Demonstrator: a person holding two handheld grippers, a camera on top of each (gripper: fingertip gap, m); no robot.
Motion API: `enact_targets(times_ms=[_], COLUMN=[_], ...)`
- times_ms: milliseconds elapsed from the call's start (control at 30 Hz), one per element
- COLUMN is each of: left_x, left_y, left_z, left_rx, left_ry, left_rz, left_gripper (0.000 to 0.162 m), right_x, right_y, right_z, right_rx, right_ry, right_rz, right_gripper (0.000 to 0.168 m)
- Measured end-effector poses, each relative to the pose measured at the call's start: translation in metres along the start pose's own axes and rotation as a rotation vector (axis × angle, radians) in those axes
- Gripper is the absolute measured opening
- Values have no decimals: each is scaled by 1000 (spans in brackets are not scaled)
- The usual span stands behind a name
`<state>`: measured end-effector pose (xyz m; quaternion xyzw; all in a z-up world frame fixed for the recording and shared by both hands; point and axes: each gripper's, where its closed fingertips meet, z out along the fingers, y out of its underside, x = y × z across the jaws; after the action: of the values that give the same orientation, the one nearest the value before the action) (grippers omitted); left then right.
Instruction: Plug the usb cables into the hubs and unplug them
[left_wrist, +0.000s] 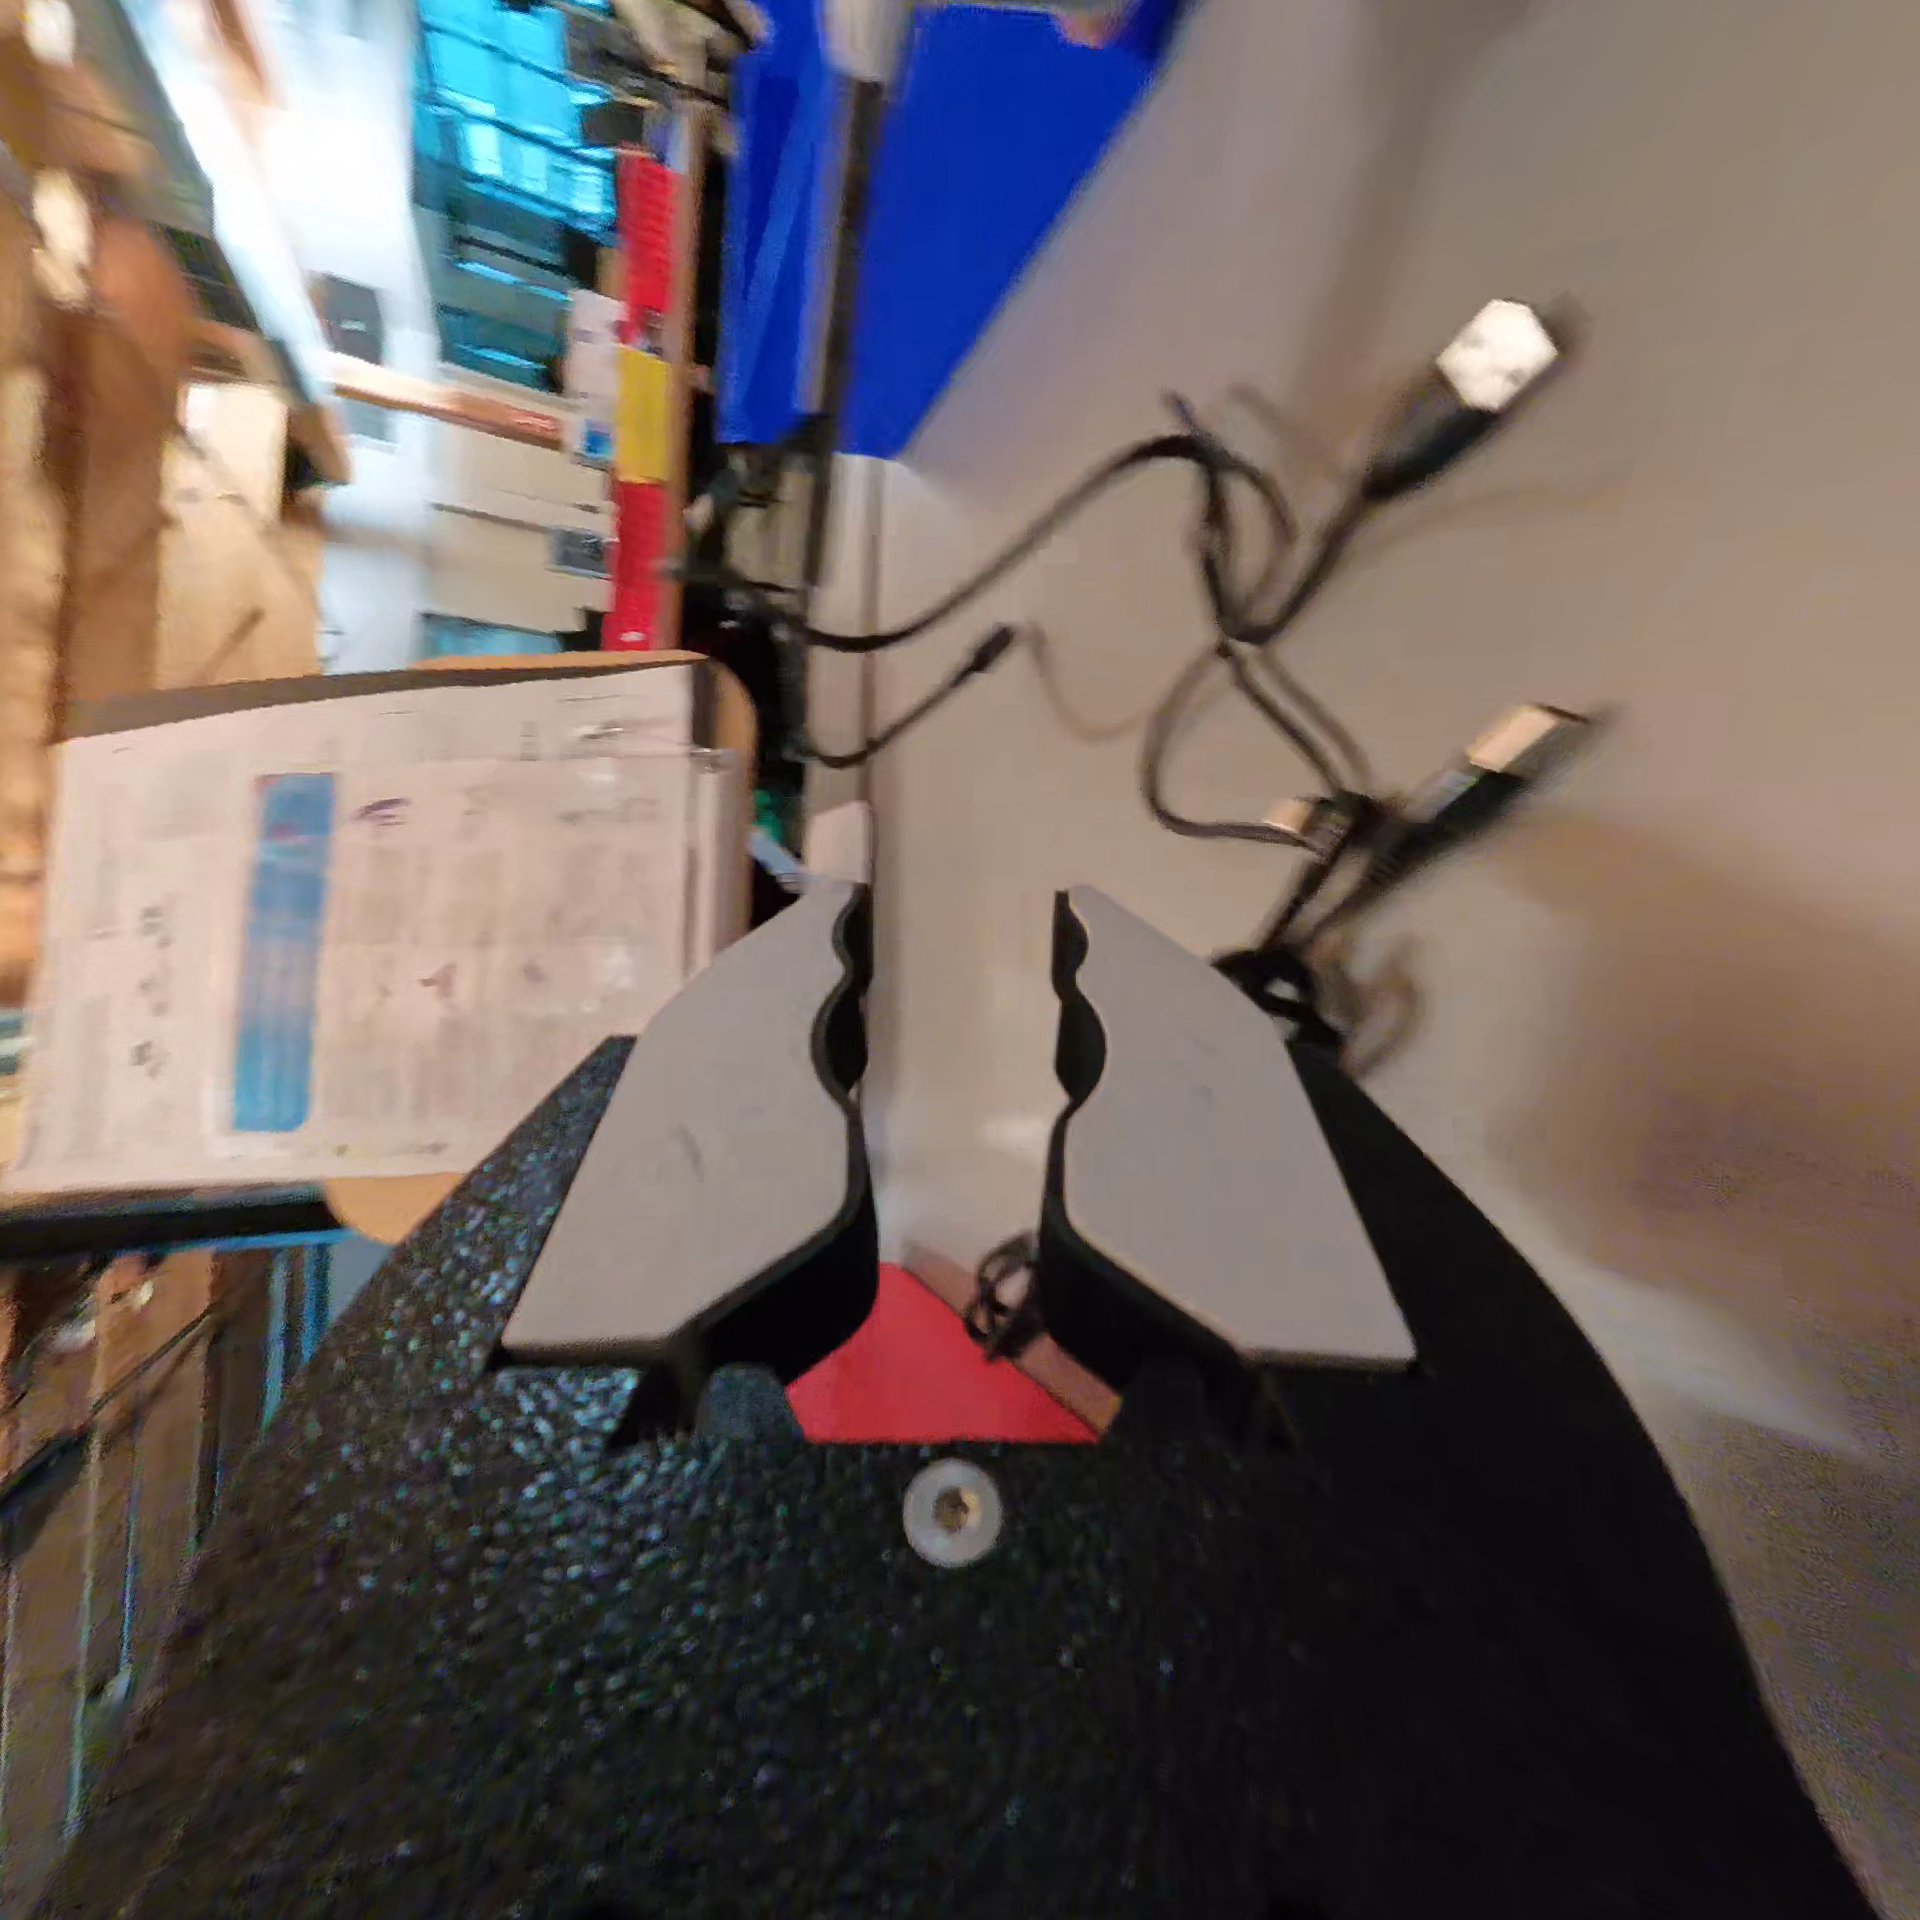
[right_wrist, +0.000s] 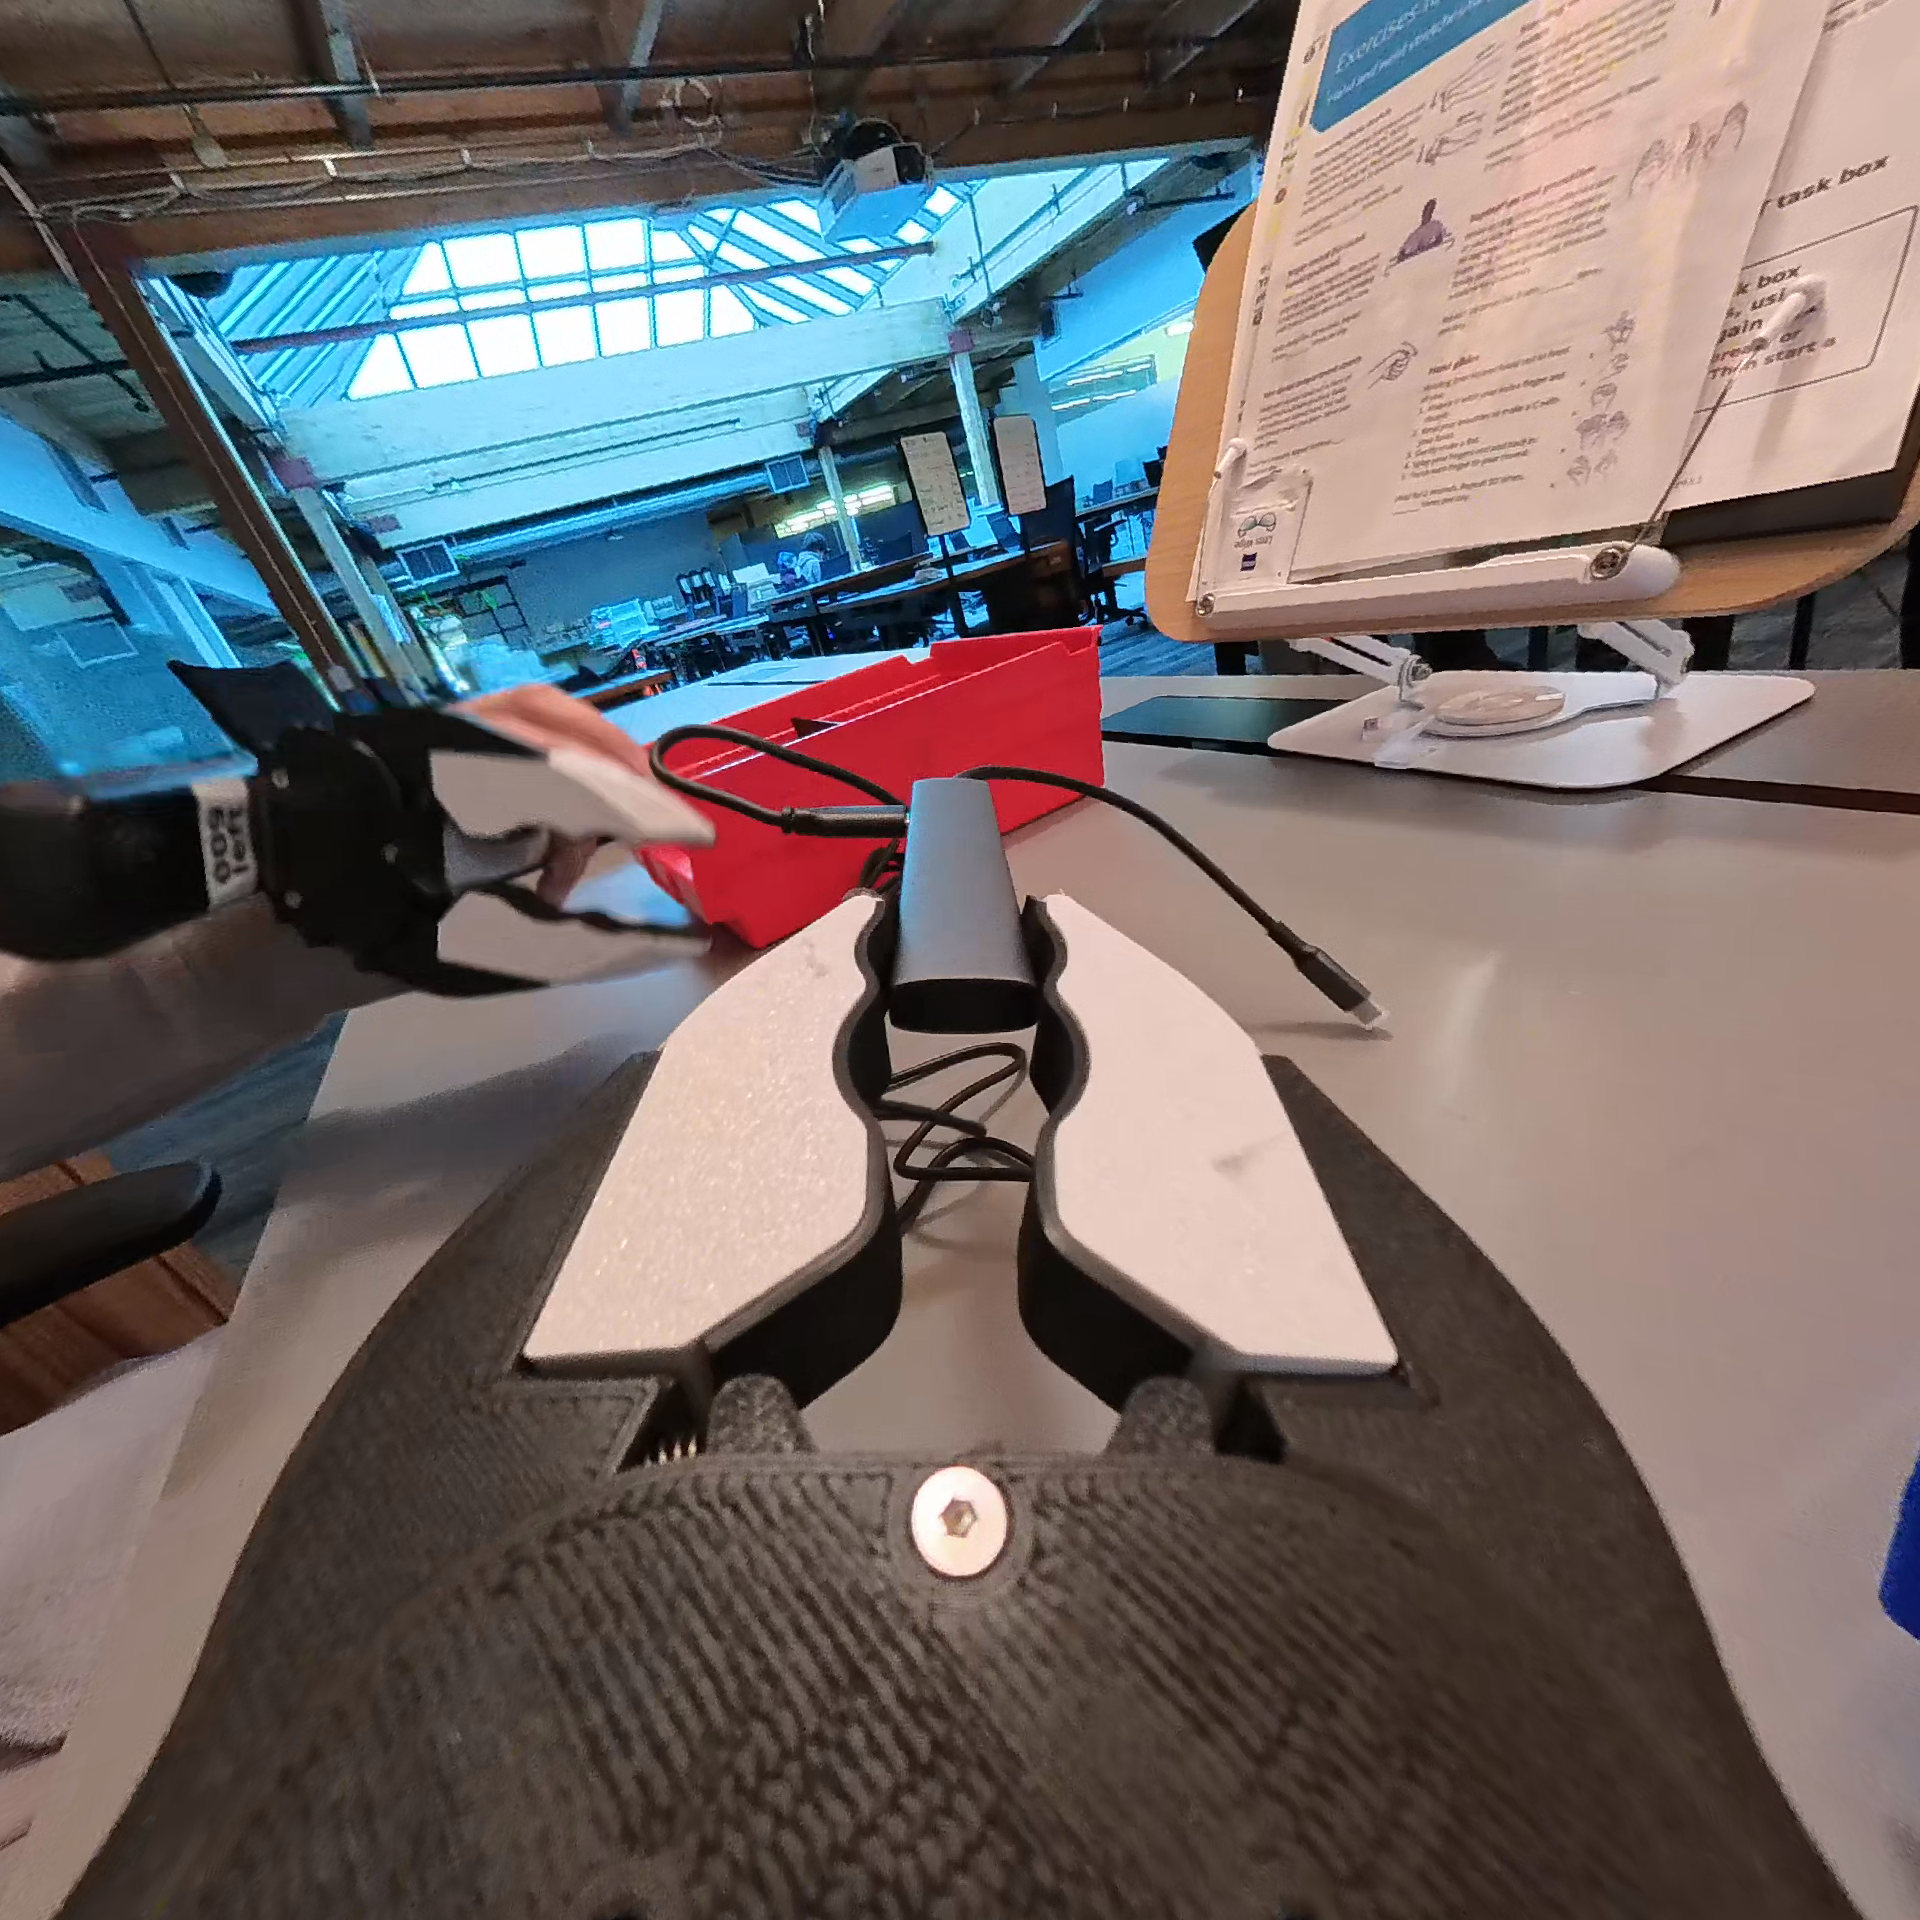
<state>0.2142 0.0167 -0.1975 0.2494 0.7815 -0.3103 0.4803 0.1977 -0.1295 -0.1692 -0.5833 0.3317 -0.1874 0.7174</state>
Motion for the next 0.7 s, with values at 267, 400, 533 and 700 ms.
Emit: enact_targets(times_ms=[267, 400, 533, 700], left_x=[51, 66, 68, 71], left_y=[0, 5, 12, 14], left_z=[17, 27, 35, 35], left_rx=[-105, -156, -211, -239], left_ry=[195, 294, 323, 343], left_rz=[299, 451, 526, 510], left_gripper=[18, 25, 26, 11], right_x=[-2, -4, -5, -5], right_y=[2, 3, 3, 3], right_z=[2, 2, 3, 3], right_rx=[-18, -23, -27, -25], right_ry=[-10, -23, -29, -31], right_rz=[-6, -7, -5, -6], right_gripper=[24, 24, 24, 24])
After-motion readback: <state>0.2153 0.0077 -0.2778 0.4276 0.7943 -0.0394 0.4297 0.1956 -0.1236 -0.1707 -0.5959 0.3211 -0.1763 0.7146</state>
